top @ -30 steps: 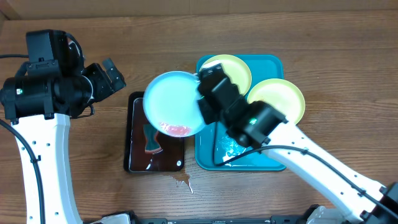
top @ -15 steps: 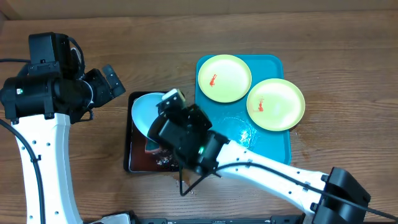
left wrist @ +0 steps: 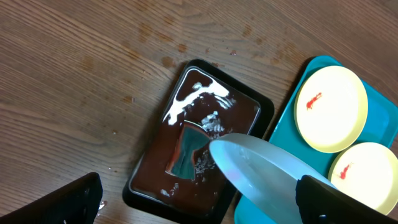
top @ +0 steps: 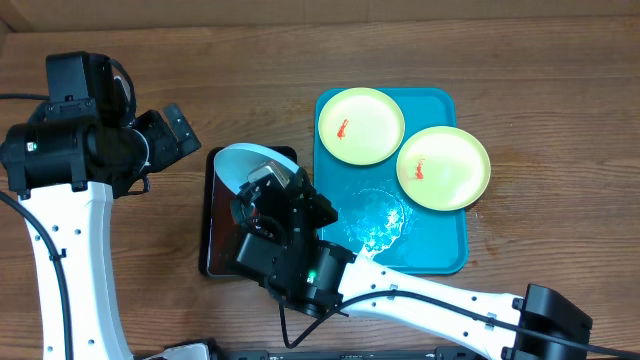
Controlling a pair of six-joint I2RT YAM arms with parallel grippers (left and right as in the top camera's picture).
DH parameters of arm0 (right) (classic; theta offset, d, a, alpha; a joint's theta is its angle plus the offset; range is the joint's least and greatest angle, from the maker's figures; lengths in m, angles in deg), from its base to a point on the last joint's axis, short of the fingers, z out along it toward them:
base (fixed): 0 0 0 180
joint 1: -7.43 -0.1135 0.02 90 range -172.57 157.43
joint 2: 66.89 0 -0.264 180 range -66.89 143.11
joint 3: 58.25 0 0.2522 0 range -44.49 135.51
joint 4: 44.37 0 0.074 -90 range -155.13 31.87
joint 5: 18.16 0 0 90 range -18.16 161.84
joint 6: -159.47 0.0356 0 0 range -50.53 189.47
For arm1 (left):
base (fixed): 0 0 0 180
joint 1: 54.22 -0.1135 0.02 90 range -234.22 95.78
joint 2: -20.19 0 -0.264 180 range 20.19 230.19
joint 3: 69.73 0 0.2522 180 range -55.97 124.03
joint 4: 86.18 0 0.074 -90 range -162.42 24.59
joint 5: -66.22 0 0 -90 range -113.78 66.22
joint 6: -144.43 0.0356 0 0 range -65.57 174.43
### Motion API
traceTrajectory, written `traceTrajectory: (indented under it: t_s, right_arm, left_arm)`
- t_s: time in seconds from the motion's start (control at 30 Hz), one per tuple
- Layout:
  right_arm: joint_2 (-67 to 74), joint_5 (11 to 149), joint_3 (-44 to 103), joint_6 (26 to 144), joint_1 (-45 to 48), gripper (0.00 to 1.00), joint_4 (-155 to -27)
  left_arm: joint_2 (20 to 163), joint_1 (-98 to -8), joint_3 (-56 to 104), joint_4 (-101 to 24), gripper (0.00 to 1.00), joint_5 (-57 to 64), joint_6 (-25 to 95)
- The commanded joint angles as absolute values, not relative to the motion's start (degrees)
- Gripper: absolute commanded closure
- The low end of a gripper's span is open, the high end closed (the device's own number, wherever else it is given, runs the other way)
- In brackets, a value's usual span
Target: Clean dirty plates on tray and stack at the side
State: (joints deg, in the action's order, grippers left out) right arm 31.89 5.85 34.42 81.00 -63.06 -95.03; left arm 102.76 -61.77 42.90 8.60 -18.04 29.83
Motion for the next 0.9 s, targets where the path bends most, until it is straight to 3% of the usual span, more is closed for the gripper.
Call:
traceTrajectory:
  t_s: [0.0,0.87]
  right_arm:
    - [29.21,0.95,36.21,80.74,-63.98,0.96,-94.29]
    - [29.21,1.48,36.21,77.70,-63.98,0.96,-94.16]
  left_arm:
    - [102.47,-62.08,43.84,8.42,0.00,-18.88,30.47]
    - [102.47,-62.08,43.84,8.42,0.00,-18.88,30.47]
